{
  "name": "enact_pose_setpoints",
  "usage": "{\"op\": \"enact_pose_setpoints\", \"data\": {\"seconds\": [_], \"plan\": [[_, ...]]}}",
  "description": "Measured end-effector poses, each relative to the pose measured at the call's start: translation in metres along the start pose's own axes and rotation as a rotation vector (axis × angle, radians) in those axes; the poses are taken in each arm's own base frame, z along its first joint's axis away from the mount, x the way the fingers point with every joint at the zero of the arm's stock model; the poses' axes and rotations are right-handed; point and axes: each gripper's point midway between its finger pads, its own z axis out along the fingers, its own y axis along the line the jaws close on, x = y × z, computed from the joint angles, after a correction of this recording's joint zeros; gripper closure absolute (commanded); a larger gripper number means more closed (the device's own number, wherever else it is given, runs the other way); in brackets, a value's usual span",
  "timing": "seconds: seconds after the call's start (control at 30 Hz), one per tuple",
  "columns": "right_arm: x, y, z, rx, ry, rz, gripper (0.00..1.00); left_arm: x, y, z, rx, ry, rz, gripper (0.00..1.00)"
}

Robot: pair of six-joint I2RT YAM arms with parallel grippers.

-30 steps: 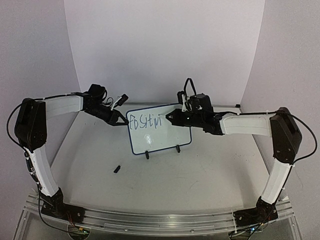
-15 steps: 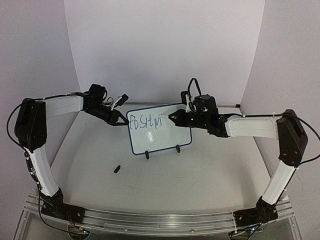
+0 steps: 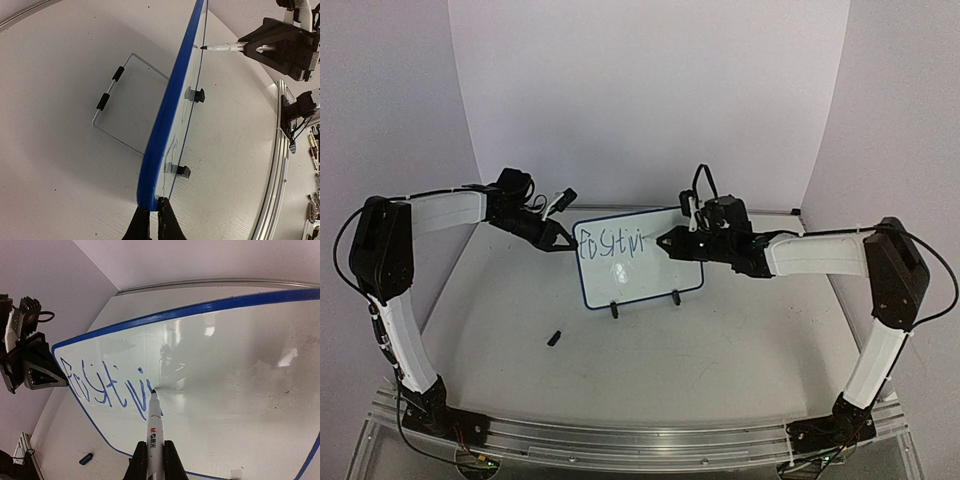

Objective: Write a sentence on the whiteboard
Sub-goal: Write on the whiteboard with the whiteboard marker without the cap.

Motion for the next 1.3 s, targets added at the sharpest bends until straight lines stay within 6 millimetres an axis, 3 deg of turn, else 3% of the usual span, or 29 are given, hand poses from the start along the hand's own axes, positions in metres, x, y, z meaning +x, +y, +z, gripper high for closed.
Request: {"op": "enact_pose_setpoints", "data": {"seconds": [0.87, 1.17, 1.3], "plan": [[-0.003, -0.011, 0.001, 0.069, -0.032, 0.006, 1.0, 0.0, 0.0, 0.0, -0.003, 0.001, -0.004, 1.0], [-0.011, -0.012, -0.009, 0.089, -0.061, 0.008, 1.0, 0.0, 0.0, 0.0, 0.0, 0.001, 0.001, 1.0], [-0.014, -0.004, -0.015, 0.057, -0.062, 0.003, 1.0, 0.0, 0.0, 0.001, 0.0, 0.001, 0.001, 1.0]]}}
